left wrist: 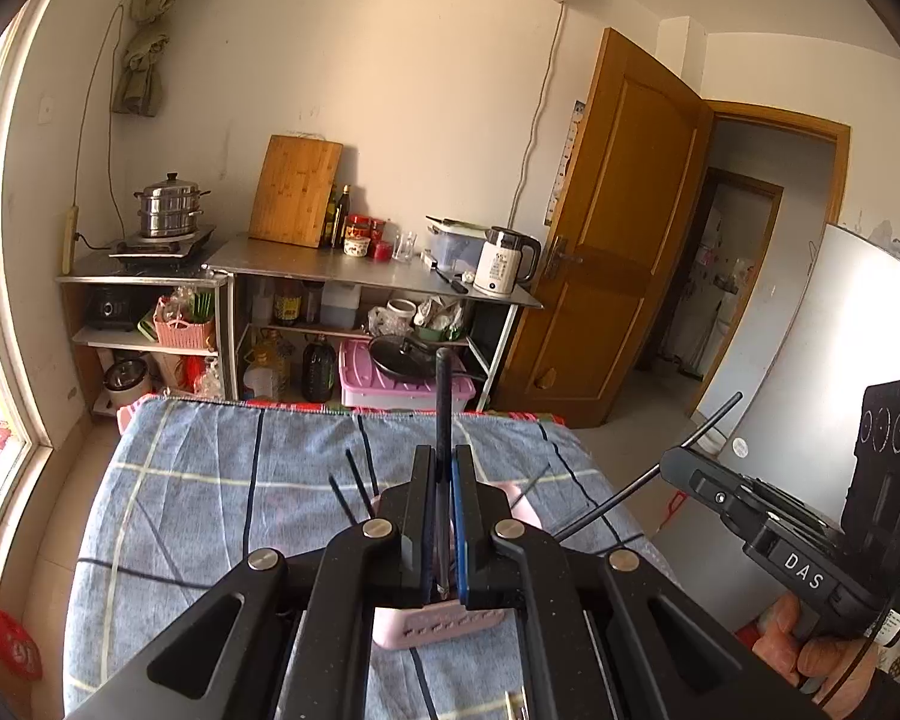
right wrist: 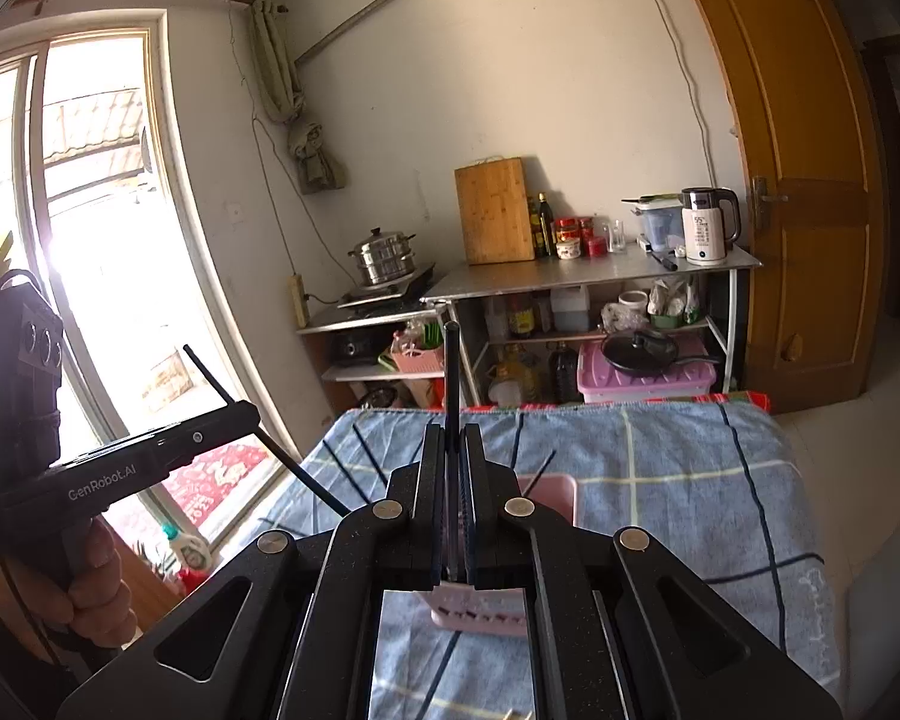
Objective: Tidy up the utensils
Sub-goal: 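Lower both black chopsticks into the basket and open both grippers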
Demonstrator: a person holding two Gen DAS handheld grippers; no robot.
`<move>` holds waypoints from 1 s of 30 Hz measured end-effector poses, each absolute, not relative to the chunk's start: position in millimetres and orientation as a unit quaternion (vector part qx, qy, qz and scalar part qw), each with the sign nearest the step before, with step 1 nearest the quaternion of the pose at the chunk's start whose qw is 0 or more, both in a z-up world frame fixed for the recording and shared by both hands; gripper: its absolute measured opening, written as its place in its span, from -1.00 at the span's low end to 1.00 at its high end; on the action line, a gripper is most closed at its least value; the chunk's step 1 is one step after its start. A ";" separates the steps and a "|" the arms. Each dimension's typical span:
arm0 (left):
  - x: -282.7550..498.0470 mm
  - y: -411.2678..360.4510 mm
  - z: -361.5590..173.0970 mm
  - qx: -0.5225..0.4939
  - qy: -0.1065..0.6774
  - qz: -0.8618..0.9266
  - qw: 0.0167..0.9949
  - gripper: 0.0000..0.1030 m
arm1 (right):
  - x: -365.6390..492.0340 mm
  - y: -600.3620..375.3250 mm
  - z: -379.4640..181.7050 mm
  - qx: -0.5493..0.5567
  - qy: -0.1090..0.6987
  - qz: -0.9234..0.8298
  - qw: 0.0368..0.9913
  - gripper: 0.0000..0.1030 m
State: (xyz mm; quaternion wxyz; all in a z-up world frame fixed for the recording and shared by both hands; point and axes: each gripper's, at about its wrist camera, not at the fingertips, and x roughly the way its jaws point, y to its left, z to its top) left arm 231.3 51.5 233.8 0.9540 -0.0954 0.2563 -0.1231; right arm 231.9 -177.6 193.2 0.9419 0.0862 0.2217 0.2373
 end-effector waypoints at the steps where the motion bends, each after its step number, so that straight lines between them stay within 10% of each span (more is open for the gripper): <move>1: 236.0 51.9 233.6 -0.094 0.256 -0.120 0.955 -0.92 | 236.1 -176.9 193.0 0.086 0.220 0.235 0.943 -0.91; 30: 286.9 48.6 129.7 -0.085 0.349 -0.097 0.928 -0.72 | 281.3 -162.6 115.8 0.080 0.322 0.221 0.917 -0.89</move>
